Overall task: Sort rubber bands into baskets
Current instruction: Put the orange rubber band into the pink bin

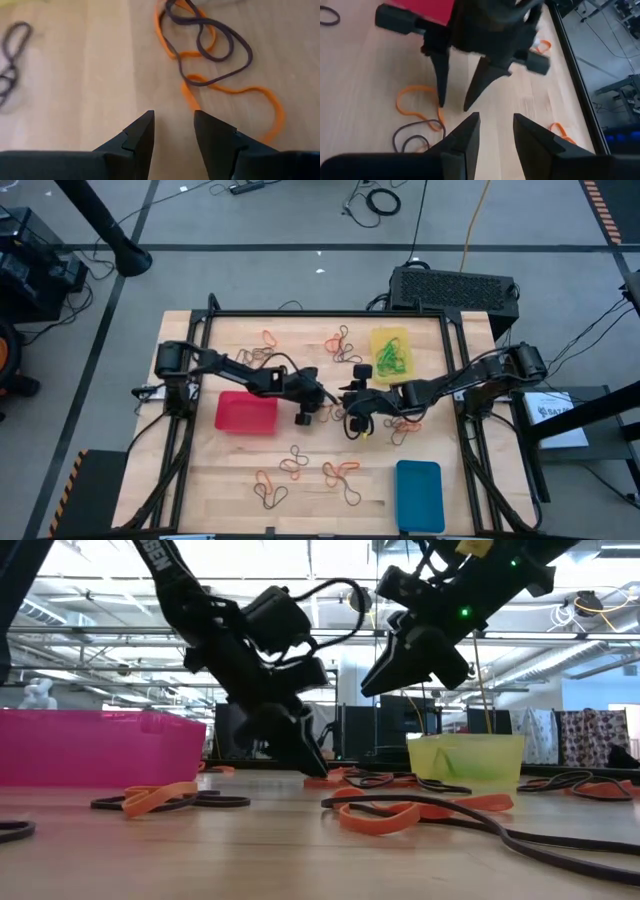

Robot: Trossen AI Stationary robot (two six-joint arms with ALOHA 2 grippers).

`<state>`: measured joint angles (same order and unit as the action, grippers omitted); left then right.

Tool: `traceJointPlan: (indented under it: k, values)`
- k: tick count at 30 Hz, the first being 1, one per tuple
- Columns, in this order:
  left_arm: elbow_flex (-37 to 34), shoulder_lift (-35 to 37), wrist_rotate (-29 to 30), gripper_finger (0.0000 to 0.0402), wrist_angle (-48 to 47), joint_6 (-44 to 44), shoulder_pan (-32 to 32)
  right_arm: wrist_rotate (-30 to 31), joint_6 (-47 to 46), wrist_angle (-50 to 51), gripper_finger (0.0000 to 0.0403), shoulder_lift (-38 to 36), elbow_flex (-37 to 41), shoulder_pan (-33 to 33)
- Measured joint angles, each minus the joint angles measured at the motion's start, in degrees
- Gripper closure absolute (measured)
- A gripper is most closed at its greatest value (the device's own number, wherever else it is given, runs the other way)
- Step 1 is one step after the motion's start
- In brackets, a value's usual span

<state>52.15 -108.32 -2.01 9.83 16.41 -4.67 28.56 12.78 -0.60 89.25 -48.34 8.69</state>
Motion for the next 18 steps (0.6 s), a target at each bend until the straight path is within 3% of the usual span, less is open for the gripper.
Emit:
traceJointPlan:
  k: [18]
  values:
    - [6.08, -1.23, -0.64, 0.0253, -7.33, 0.43, -0.02, -0.35, 0.44, 0.10, 0.0291, 0.00, -0.02, -0.46]
